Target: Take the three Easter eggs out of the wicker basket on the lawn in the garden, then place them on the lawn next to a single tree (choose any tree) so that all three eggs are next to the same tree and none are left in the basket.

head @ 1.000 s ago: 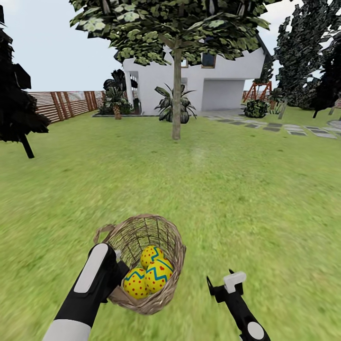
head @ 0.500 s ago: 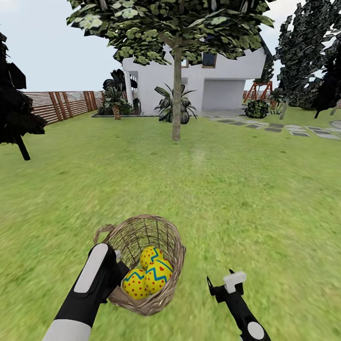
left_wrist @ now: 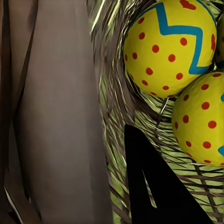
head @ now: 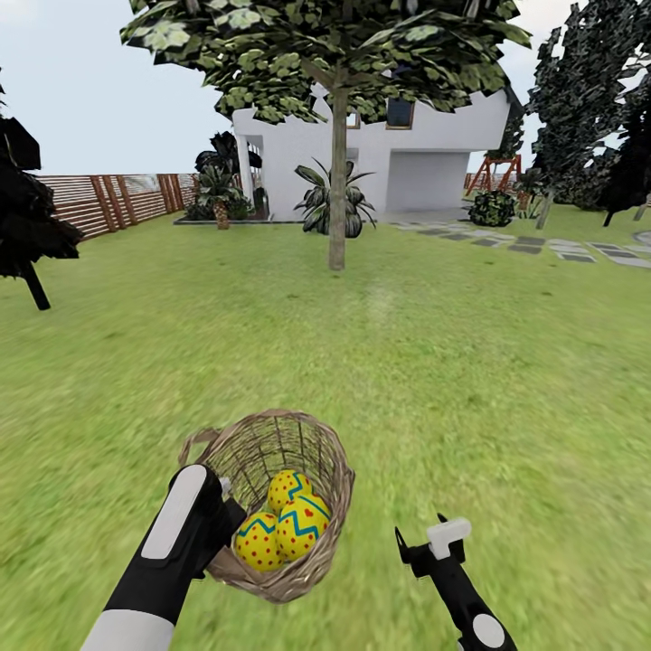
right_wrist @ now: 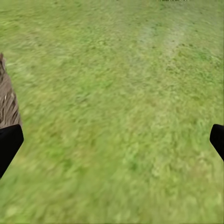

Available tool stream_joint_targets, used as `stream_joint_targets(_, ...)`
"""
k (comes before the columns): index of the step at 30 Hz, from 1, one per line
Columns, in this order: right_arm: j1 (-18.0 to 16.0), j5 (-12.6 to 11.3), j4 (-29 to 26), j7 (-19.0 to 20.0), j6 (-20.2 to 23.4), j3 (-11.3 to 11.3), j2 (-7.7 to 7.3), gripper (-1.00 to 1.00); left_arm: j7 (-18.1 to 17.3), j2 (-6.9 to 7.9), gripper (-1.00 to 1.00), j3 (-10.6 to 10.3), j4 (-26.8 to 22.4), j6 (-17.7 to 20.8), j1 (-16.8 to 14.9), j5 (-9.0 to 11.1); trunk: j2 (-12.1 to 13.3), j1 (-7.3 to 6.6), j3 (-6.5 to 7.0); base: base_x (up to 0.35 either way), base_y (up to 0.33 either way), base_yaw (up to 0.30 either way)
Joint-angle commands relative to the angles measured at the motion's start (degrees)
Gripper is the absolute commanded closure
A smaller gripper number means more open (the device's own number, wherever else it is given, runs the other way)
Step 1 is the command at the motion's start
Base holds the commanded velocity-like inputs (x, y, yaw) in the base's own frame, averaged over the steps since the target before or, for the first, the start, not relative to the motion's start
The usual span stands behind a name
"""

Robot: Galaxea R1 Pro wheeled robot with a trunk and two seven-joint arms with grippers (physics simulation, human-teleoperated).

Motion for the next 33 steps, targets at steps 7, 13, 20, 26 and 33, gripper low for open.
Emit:
stream_joint_targets(7, 0.00, 0.00, -0.01, -0.02, 0.00, 0.00, 0.00, -1.00, -0.34, -0.03, 1.00, 0.00, -0.01, 0.29, -0.02, 0.01, -0.01, 0.00, 0.00, 0.311, 0.000, 0.000)
stream_joint_targets(13, 0.00, 0.00, 0.08, -0.02, -0.01, 0.00, 0.00, -1.00, -0.43, -0.09, 1.00, 0.00, -0.01, 0.29, -0.04, -0.05, -0.01, 0.00, 0.00, 0.332, 0.000, 0.000)
stream_joint_targets(20, 0.00, -0.09, 0.07, -0.02, -0.08, 0.00, 0.00, -1.00, -0.42, -0.09, 1.00, 0.00, -0.01, 0.29, -0.05, -0.08, -0.01, 0.00, 0.00, 0.332, 0.000, 0.000)
stream_joint_targets(26, 0.00, -0.14, 0.00, -0.02, -0.01, -0.04, 0.00, -1.00, -0.28, -0.07, 1.00, 0.00, -0.01, 0.29, 0.00, -0.08, -0.01, 0.00, 0.00, 0.332, 0.000, 0.000)
stream_joint_targets(33, 0.00, -0.11, 0.04, -0.02, 0.00, -0.05, 0.00, -1.00, -0.28, -0.08, 1.00, 0.00, -0.01, 0.28, -0.03, -0.08, -0.01, 0.00, 0.00, 0.332, 0.000, 0.000)
